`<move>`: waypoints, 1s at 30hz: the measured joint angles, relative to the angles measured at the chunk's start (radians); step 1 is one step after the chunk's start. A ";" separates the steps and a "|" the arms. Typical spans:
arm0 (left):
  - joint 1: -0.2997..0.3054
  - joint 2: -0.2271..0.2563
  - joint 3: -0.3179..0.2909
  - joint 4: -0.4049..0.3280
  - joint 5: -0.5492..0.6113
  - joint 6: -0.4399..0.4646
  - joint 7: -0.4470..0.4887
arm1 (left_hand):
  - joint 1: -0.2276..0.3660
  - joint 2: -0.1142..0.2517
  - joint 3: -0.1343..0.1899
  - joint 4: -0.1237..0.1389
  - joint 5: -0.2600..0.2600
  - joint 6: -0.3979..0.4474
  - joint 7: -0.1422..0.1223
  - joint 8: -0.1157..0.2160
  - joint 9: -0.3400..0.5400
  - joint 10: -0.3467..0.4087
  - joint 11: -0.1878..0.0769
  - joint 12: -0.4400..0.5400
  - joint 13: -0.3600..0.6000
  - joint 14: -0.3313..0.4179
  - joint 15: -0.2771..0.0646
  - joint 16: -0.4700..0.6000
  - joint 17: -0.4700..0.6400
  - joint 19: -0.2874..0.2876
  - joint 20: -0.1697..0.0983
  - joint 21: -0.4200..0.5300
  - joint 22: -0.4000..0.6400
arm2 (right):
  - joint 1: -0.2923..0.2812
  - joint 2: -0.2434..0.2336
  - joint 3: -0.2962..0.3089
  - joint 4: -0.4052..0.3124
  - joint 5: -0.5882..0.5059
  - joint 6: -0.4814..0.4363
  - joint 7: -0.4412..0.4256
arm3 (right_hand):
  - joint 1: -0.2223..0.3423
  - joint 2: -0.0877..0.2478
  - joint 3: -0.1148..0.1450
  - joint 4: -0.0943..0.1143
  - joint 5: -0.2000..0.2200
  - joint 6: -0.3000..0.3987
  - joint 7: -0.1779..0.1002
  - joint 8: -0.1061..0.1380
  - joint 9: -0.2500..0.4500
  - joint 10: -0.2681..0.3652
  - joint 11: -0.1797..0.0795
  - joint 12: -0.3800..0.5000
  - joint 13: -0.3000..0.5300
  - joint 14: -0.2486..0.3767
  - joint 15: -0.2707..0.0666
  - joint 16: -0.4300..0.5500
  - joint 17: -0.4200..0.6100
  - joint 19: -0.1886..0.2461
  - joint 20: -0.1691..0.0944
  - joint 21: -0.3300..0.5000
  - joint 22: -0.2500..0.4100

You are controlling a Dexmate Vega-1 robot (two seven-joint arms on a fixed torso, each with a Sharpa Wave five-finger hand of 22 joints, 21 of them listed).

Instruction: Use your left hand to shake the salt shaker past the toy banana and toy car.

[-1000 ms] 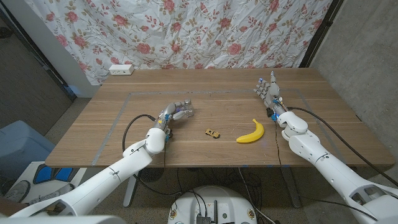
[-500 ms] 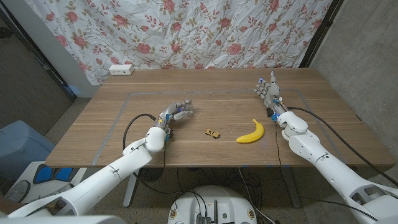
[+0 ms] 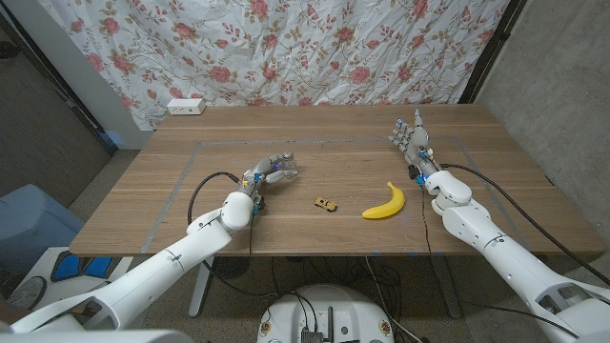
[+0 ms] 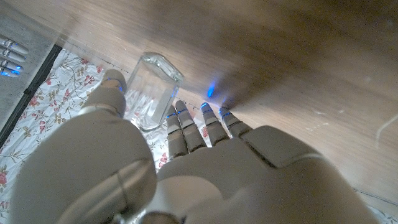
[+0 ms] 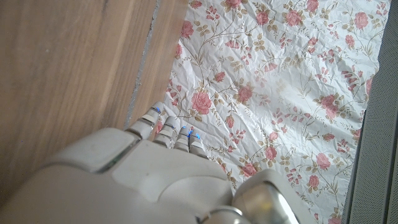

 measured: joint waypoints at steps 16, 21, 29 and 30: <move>-0.019 0.014 -0.005 0.035 -0.036 -0.076 -0.056 | -0.032 -0.037 -0.027 0.013 0.000 -0.136 0.026 0.000 -0.005 -0.180 0.056 0.000 -0.005 -0.179 0.029 -0.004 0.000 -0.106 0.002 0.000 -0.002 | 0.000 0.000 0.000 0.000 0.000 0.000 0.000 | 0.000 0.000 0.000 0.000 0.000 0.000 0.000 0.000 0.000 0.000 0.000 0.000 0.000 0.000 0.000 0.000 0.000 0.000 0.000 0.000 0.000; -0.022 0.020 -0.010 0.046 -0.050 -0.103 -0.078 | -0.062 -0.049 -0.036 0.014 0.000 -0.178 0.036 0.000 -0.005 -0.230 0.048 0.000 -0.008 -0.225 0.043 -0.004 0.000 -0.152 0.002 -0.006 -0.002 | 0.000 0.000 0.000 0.000 0.000 0.000 0.000 | 0.000 0.000 0.000 0.000 0.000 0.000 0.000 0.000 0.000 0.000 0.000 0.000 0.000 0.000 0.000 0.000 0.000 0.000 0.000 0.000 0.000; -0.029 0.028 -0.027 0.078 -0.087 -0.177 -0.119 | -0.116 -0.044 -0.047 0.025 0.000 -0.268 0.050 -0.004 -0.005 -0.312 0.074 0.000 -0.010 -0.299 0.068 -0.004 0.000 -0.175 0.007 -0.006 -0.002 | 0.000 0.000 0.000 0.000 0.000 0.000 0.000 | 0.000 0.000 0.000 0.000 0.000 0.000 0.000 0.000 0.000 0.000 0.000 0.000 0.000 0.000 0.000 0.000 0.000 0.000 0.000 0.000 0.000; -0.029 0.028 -0.027 0.078 -0.092 -0.186 -0.123 | -0.116 -0.044 -0.047 0.025 0.000 -0.271 0.054 -0.004 -0.005 -0.315 0.077 0.000 -0.010 -0.299 0.068 -0.004 0.000 -0.175 0.007 -0.006 -0.002 | 0.000 0.000 0.000 0.000 0.000 0.000 0.000 | 0.000 0.000 0.000 0.000 0.000 0.000 0.000 0.000 0.000 0.000 0.000 0.000 0.000 0.000 0.000 0.000 0.000 0.000 0.000 0.000 0.000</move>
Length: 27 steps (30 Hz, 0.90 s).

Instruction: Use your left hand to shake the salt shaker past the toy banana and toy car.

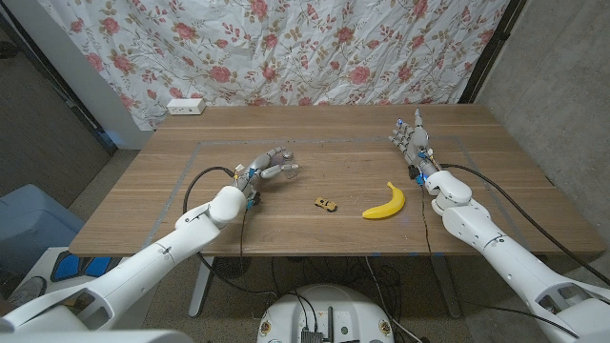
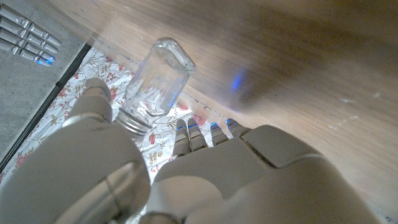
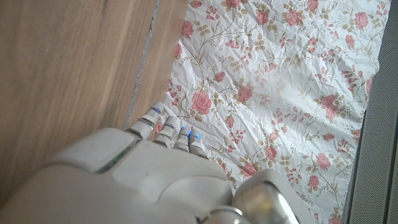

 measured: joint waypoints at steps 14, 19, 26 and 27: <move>-0.005 -0.008 -0.034 0.045 -0.079 -0.084 -0.050 | -0.022 0.007 -0.004 0.004 0.000 -0.032 0.014 0.000 0.000 -0.027 0.027 0.000 0.000 -0.016 -0.005 0.000 0.000 -0.005 -0.016 0.000 0.000 | 0.000 0.000 0.000 0.000 0.000 0.000 0.000 | 0.000 0.000 0.000 0.000 0.000 0.000 0.000 0.000 0.000 0.000 0.000 0.000 0.000 0.000 0.000 0.000 0.000 0.000 0.000 0.000 0.000; -0.005 -0.013 -0.048 0.060 -0.108 -0.105 -0.066 | -0.032 0.008 -0.004 0.004 0.000 -0.034 0.016 0.000 0.000 -0.034 0.034 0.000 0.000 -0.019 -0.003 0.000 0.000 -0.005 -0.016 0.000 0.000 | 0.000 0.000 0.000 0.000 0.000 0.000 0.000 | 0.000 0.000 0.000 0.000 0.000 0.000 0.000 0.000 0.000 0.000 0.000 0.000 0.000 0.000 0.000 0.000 0.000 0.000 0.000 0.000 0.000; -0.003 -0.024 -0.065 0.082 -0.153 -0.135 -0.083 | -0.049 0.015 -0.008 0.008 -0.005 -0.034 0.026 0.005 0.000 -0.039 0.051 0.000 0.000 -0.021 0.000 0.002 0.000 -0.005 -0.016 0.005 0.000 | 0.000 0.000 0.000 0.000 0.000 0.000 0.000 | 0.000 0.000 0.000 0.000 0.000 0.000 0.000 0.000 0.000 0.000 0.000 0.000 0.000 0.000 0.000 0.000 0.000 0.000 0.000 0.000 0.000; -0.003 -0.027 -0.068 0.086 -0.158 -0.139 -0.084 | -0.054 0.020 -0.008 0.008 -0.005 -0.033 0.027 0.005 0.000 -0.039 0.051 0.001 0.000 -0.021 0.000 0.005 0.000 -0.005 -0.016 0.009 0.000 | 0.000 0.000 0.000 0.000 0.000 0.000 0.000 | 0.000 0.000 0.000 0.000 0.000 0.000 0.000 0.000 0.000 0.000 0.000 0.000 0.000 0.000 0.000 0.000 0.000 0.000 0.000 0.000 0.000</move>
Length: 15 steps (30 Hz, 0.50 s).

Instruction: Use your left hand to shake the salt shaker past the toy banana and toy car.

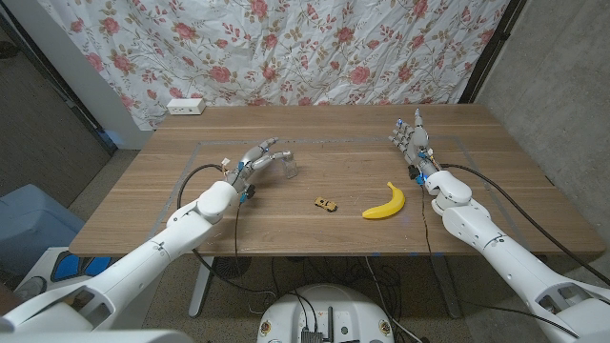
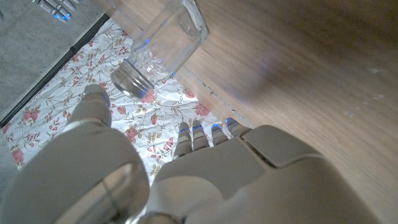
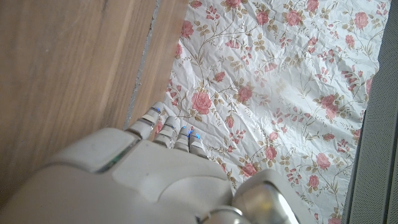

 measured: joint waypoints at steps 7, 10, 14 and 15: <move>-0.001 -0.018 -0.012 0.032 -0.036 -0.037 -0.011 | -0.016 0.016 -0.004 0.004 0.000 0.013 0.005 0.004 0.000 0.003 0.003 0.004 0.000 0.020 -0.012 0.004 0.000 0.002 -0.027 0.010 0.000 | 0.000 0.000 0.000 0.001 0.000 0.000 0.000 | 0.000 0.000 0.000 0.000 0.000 0.000 0.000 0.000 0.000 0.000 0.000 0.000 0.000 0.000 0.000 0.000 0.000 0.000 0.000 0.000 0.000; -0.004 -0.027 -0.017 0.048 -0.050 -0.054 -0.016 | -0.026 0.018 -0.004 0.004 0.000 0.012 0.005 0.004 -0.005 0.007 -0.001 0.004 0.000 0.030 -0.022 0.004 0.000 0.012 -0.037 0.011 0.000 | 0.000 0.000 0.000 0.001 0.000 0.000 0.000 | 0.000 0.000 0.000 0.000 0.000 0.000 0.000 0.000 0.000 0.000 0.000 0.000 0.000 0.000 0.000 0.000 0.000 0.000 0.000 0.000 0.000; -0.011 -0.041 -0.023 0.072 -0.068 -0.080 -0.025 | -0.032 0.025 -0.004 0.004 0.000 0.016 0.009 0.004 -0.005 0.012 0.004 0.004 0.000 0.036 -0.029 0.004 0.000 0.027 -0.053 0.011 0.000 | 0.000 0.000 0.000 0.001 0.000 0.000 0.000 | 0.000 0.000 0.000 0.000 0.000 0.000 0.000 0.000 0.000 0.000 0.000 0.000 0.000 0.000 0.000 0.000 0.000 0.000 0.000 0.000 0.000; -0.012 -0.043 -0.024 0.076 -0.071 -0.083 -0.026 | -0.037 0.029 -0.004 0.004 0.000 0.016 0.009 0.004 -0.005 0.012 0.005 0.004 0.000 0.036 -0.029 0.004 0.000 0.028 -0.064 0.011 0.000 | 0.000 0.000 0.000 0.001 0.000 0.000 0.000 | 0.000 0.000 0.000 0.000 0.000 0.000 0.000 0.000 0.000 0.000 0.000 0.000 0.000 0.000 0.000 0.000 0.000 0.000 0.000 0.000 0.000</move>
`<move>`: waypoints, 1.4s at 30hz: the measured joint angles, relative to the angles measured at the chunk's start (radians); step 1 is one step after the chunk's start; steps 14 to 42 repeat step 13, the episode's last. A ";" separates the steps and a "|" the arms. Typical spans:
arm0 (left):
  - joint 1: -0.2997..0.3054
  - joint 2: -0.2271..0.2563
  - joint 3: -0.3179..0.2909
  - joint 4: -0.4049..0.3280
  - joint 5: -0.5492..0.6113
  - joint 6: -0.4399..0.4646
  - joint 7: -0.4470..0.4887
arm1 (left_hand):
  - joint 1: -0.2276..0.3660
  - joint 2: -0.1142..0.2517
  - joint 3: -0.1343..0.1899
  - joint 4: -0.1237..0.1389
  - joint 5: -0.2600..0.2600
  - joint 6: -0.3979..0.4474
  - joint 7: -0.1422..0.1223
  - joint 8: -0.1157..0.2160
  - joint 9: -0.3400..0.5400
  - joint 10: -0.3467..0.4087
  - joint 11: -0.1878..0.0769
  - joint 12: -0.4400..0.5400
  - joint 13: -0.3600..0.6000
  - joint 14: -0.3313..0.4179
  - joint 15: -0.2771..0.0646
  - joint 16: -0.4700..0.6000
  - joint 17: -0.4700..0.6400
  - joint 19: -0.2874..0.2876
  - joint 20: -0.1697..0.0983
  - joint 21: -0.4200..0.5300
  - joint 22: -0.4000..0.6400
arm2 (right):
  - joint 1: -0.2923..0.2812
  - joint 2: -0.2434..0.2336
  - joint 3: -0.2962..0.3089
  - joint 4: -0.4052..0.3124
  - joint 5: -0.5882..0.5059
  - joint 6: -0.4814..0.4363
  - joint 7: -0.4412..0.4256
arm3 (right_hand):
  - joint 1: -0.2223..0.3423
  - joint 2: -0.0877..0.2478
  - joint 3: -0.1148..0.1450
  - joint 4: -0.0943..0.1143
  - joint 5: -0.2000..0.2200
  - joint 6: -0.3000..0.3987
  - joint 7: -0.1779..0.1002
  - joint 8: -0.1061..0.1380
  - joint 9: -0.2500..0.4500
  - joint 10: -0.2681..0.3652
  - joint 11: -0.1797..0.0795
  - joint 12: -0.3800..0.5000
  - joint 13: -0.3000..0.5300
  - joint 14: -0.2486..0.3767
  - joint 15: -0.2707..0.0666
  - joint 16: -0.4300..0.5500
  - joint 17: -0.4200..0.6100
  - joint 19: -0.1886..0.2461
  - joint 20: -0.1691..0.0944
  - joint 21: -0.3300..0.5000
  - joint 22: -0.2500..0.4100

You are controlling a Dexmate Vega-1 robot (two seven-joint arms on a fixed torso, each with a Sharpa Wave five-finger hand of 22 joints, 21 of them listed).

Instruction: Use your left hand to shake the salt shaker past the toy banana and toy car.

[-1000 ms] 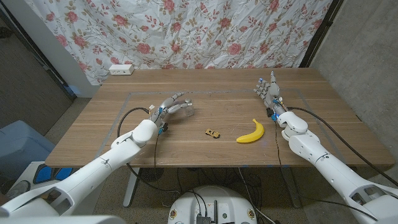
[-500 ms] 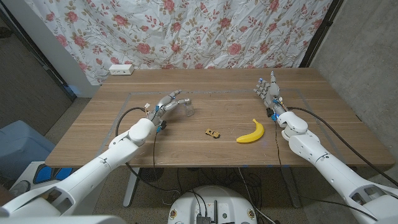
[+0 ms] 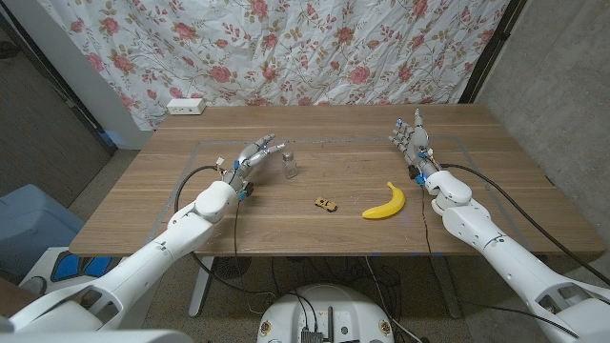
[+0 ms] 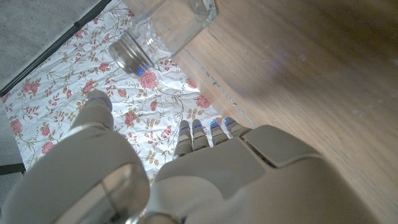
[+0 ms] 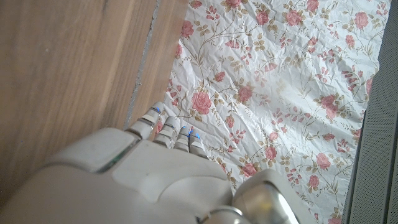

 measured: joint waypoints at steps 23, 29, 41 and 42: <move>-0.006 -0.034 -0.018 0.030 -0.054 -0.025 -0.006 | -0.021 0.013 0.001 0.001 0.000 0.012 0.012 0.000 0.000 0.011 0.011 0.007 0.000 0.020 0.002 0.000 0.000 0.026 -0.007 0.000 -0.003 | 0.000 0.000 0.000 0.000 0.000 0.000 0.000 | 0.000 0.000 0.000 0.000 0.000 0.000 0.000 0.000 0.000 0.000 0.000 0.000 0.000 0.000 0.000 0.000 0.000 0.000 0.000 0.000 0.000; -0.006 -0.034 -0.018 0.030 -0.054 -0.025 -0.006 | -0.021 0.013 0.001 0.001 0.000 0.012 0.012 0.000 0.000 0.011 0.011 0.007 0.000 0.020 0.002 0.000 0.000 0.026 -0.007 0.000 -0.003 | 0.000 0.000 0.000 0.000 0.000 0.000 0.000 | 0.000 0.000 0.000 0.000 0.000 0.000 0.000 0.000 0.000 0.000 0.000 0.000 0.000 0.000 0.000 0.000 0.000 0.000 0.000 0.000 0.000; -0.006 -0.034 -0.018 0.030 -0.054 -0.025 -0.006 | -0.021 0.013 0.001 0.001 0.000 0.012 0.012 0.000 0.000 0.011 0.011 0.007 0.000 0.020 0.002 0.000 0.000 0.026 -0.007 0.000 -0.003 | 0.000 0.000 0.000 0.000 0.000 0.000 0.000 | 0.000 0.000 0.000 0.000 0.000 0.000 0.000 0.000 0.000 0.000 0.000 0.000 0.000 0.000 0.000 0.000 0.000 0.000 0.000 0.000 0.000; -0.006 -0.034 -0.018 0.030 -0.054 -0.025 -0.006 | -0.021 0.013 0.001 0.001 0.000 0.012 0.012 0.000 0.000 0.011 0.011 0.007 0.000 0.020 0.002 0.000 0.000 0.026 -0.007 0.000 -0.003 | 0.000 0.000 0.000 0.000 0.000 0.000 0.000 | 0.000 0.000 0.000 0.000 0.000 0.000 0.000 0.000 0.000 0.000 0.000 0.000 0.000 0.000 0.000 0.000 0.000 0.000 0.000 0.000 0.000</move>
